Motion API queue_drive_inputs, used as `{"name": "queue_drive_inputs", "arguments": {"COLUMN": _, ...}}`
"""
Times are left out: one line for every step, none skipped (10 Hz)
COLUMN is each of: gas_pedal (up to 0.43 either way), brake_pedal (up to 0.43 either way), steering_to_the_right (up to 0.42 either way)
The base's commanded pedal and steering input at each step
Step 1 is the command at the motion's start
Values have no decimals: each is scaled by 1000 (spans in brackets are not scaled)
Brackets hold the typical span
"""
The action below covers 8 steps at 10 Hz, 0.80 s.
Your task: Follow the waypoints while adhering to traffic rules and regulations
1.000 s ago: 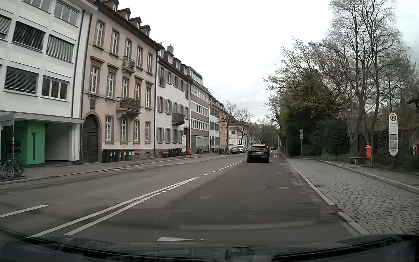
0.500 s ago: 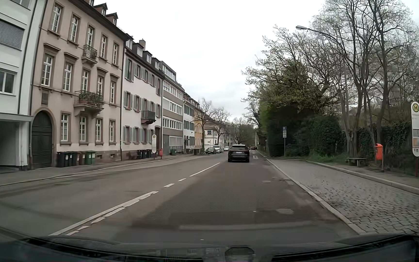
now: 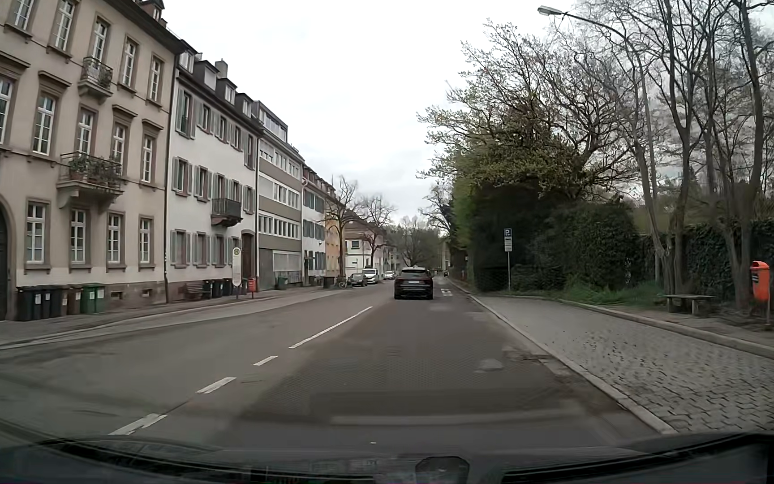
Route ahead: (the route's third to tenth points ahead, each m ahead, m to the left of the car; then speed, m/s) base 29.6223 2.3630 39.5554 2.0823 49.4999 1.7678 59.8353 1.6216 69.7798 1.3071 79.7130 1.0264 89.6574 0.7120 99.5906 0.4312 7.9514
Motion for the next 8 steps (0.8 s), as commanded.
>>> {"name": "queue_drive_inputs", "arguments": {"gas_pedal": 98, "brake_pedal": 0, "steering_to_the_right": 24}}
{"name": "queue_drive_inputs", "arguments": {"gas_pedal": 98, "brake_pedal": 0, "steering_to_the_right": 16}}
{"name": "queue_drive_inputs", "arguments": {"gas_pedal": 98, "brake_pedal": 0, "steering_to_the_right": 15}}
{"name": "queue_drive_inputs", "arguments": {"gas_pedal": 59, "brake_pedal": 0, "steering_to_the_right": 15}}
{"name": "queue_drive_inputs", "arguments": {"gas_pedal": 59, "brake_pedal": 0, "steering_to_the_right": 11}}
{"name": "queue_drive_inputs", "arguments": {"gas_pedal": 47, "brake_pedal": 0, "steering_to_the_right": 6}}
{"name": "queue_drive_inputs", "arguments": {"gas_pedal": 47, "brake_pedal": 0, "steering_to_the_right": 6}}
{"name": "queue_drive_inputs", "arguments": {"gas_pedal": 47, "brake_pedal": 0, "steering_to_the_right": 8}}
